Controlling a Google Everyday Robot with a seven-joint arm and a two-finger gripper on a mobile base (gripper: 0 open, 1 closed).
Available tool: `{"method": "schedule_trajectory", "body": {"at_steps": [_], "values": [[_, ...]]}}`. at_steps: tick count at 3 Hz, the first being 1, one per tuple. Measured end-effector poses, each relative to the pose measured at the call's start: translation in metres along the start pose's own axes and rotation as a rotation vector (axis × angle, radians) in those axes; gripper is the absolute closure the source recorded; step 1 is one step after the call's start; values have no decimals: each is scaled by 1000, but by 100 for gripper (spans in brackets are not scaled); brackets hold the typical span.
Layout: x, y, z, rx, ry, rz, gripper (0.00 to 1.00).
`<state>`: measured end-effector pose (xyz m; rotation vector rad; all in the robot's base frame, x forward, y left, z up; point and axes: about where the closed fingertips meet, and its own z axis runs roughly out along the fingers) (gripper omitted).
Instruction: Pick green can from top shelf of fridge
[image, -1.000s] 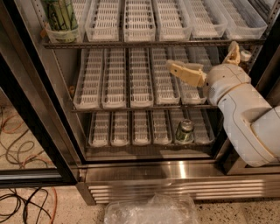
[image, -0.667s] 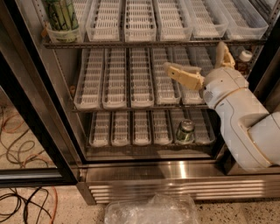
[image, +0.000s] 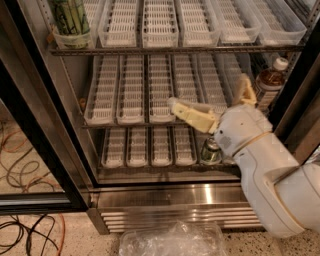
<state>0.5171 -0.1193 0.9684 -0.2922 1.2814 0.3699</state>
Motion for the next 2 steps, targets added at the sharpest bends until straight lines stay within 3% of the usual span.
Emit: {"method": "schedule_trajectory", "body": {"at_steps": [2], "values": [[17, 75, 6, -257, -9, 70, 0]]}}
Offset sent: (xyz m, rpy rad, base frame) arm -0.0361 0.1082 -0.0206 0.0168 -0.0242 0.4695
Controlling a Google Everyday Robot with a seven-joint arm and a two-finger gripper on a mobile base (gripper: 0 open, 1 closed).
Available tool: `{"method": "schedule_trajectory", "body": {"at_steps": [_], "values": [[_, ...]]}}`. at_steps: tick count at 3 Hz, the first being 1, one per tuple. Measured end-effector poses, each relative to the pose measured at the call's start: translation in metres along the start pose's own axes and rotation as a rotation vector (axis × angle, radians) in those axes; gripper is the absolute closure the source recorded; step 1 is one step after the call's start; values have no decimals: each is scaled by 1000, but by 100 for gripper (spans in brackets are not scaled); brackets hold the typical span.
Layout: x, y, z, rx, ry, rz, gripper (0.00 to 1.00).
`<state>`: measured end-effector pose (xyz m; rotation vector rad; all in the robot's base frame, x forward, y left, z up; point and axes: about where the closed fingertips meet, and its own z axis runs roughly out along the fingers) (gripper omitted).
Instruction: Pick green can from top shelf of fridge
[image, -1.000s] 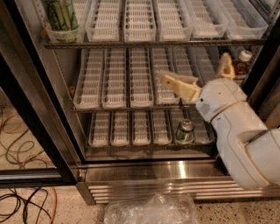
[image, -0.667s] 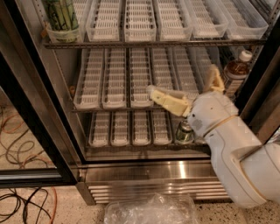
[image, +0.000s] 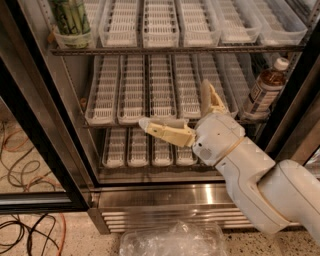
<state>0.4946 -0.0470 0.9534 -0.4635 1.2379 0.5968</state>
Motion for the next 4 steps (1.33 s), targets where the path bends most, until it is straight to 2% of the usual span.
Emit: {"method": "schedule_trajectory", "body": {"at_steps": [1, 2, 3, 4], "values": [[-5, 10, 0, -40, -23, -1, 0], [-4, 10, 0, -39, -22, -1, 0], [-2, 18, 12, -73, -49, -6, 0], [1, 31, 38, -125, -106, -44, 0]]}}
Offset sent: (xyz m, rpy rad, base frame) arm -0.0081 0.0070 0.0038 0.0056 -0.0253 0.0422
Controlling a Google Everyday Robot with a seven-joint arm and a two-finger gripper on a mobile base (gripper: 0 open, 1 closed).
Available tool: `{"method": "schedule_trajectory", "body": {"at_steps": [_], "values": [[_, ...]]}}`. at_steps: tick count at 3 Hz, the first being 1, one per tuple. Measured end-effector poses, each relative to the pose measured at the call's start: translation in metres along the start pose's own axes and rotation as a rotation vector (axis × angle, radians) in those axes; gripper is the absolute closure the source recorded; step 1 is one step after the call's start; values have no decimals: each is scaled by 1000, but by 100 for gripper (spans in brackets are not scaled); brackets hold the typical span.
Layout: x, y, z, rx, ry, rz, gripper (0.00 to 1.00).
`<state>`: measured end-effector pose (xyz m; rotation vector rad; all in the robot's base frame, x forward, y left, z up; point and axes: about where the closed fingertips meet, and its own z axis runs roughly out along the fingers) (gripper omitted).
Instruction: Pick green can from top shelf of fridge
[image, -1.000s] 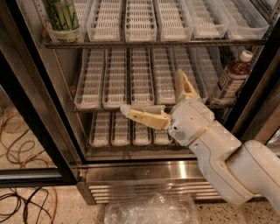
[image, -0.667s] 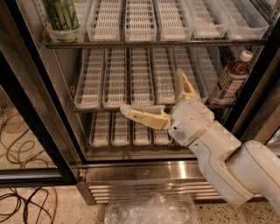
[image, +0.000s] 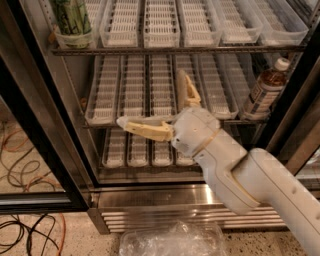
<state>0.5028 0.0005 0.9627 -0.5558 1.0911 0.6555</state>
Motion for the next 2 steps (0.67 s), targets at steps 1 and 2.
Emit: {"method": "schedule_trajectory", "body": {"at_steps": [1, 2], "values": [[8, 12, 26, -36, -47, -61, 0], [15, 28, 46, -24, -106, -150, 0]]}}
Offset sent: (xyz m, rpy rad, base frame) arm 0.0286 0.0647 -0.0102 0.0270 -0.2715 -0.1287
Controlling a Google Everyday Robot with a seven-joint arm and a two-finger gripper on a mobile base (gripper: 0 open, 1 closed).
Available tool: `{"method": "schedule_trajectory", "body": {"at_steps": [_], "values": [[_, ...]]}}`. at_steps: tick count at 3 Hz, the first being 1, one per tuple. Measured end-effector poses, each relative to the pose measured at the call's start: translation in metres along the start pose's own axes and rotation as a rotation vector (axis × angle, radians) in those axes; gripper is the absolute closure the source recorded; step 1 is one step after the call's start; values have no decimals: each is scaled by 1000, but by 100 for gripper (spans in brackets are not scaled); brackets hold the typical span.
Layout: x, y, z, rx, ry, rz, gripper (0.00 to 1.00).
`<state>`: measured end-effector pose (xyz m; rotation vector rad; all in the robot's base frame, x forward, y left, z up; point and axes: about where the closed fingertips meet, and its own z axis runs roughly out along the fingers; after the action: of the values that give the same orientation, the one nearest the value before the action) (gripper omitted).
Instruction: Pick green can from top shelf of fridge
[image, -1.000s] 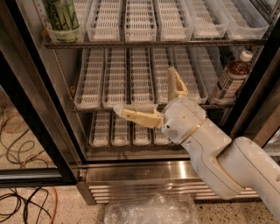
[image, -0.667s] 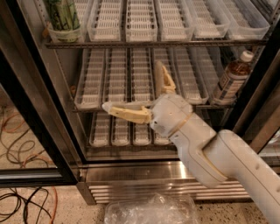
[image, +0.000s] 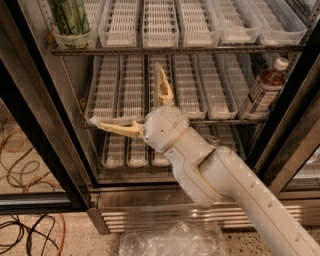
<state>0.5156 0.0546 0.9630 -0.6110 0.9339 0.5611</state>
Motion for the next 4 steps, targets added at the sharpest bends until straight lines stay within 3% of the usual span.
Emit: {"method": "schedule_trajectory", "body": {"at_steps": [1, 2, 4], "values": [[-17, 46, 29, 7, -93, -43, 0], [-29, 38, 38, 69, -133, -20, 0], [-26, 45, 40, 79, -115, -19, 0]]}}
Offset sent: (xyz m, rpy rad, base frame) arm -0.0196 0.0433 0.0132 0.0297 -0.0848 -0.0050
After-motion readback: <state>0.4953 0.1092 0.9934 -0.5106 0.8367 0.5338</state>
